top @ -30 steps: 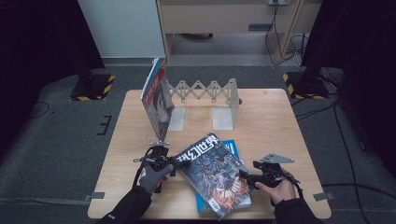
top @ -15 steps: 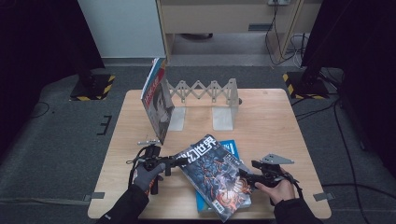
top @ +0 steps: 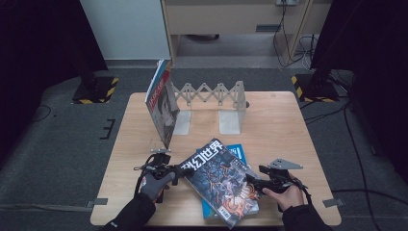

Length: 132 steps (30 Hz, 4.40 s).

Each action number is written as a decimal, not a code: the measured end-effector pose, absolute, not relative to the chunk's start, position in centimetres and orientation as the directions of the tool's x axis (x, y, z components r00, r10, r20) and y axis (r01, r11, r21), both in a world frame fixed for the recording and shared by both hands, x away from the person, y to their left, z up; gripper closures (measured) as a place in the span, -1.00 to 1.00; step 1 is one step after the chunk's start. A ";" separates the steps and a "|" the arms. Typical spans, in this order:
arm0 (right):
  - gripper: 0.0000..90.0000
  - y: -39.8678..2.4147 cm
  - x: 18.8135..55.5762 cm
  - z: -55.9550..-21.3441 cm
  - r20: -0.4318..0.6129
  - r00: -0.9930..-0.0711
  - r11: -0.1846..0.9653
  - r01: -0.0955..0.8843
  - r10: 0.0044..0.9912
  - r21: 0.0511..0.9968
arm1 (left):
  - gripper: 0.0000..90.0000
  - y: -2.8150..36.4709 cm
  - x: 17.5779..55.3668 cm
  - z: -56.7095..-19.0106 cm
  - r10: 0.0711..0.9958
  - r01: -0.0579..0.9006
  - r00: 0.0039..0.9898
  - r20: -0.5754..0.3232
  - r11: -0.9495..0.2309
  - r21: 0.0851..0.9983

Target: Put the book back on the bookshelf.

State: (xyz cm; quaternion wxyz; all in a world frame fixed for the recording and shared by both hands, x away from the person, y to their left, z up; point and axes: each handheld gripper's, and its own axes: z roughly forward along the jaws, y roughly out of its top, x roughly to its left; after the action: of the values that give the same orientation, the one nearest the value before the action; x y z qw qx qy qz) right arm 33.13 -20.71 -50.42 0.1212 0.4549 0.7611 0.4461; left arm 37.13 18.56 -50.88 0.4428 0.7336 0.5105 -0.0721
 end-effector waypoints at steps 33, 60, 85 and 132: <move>-0.33 -20.6 33.2 -50.7 0.245 -0.555 0.166 0.587 0.795 0.792 | 0.42 16.5 37.5 -47.3 0.611 0.823 0.496 -0.617 -0.104 0.558; -0.30 -23.5 34.3 -50.7 0.199 -0.462 0.137 0.597 0.864 0.791 | 0.82 17.0 38.3 -37.7 0.576 0.715 0.573 -0.583 -0.003 0.700; -0.49 -25.3 35.5 -52.1 0.078 -0.388 0.214 0.653 0.918 0.726 | 0.83 18.0 37.7 -28.6 0.691 0.515 0.615 -0.379 0.011 0.857; -0.92 -25.9 36.2 -53.9 -0.002 -0.362 0.256 0.655 0.932 0.711 | 0.83 22.0 45.6 -23.0 0.940 0.323 0.272 -0.208 0.114 0.939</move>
State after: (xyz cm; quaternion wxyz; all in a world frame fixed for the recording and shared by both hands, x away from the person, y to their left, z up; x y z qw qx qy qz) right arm 36.20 -25.93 -53.90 0.2183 0.5207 0.7619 0.3174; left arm 45.64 22.01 -23.03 0.5277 0.5980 0.5279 0.2921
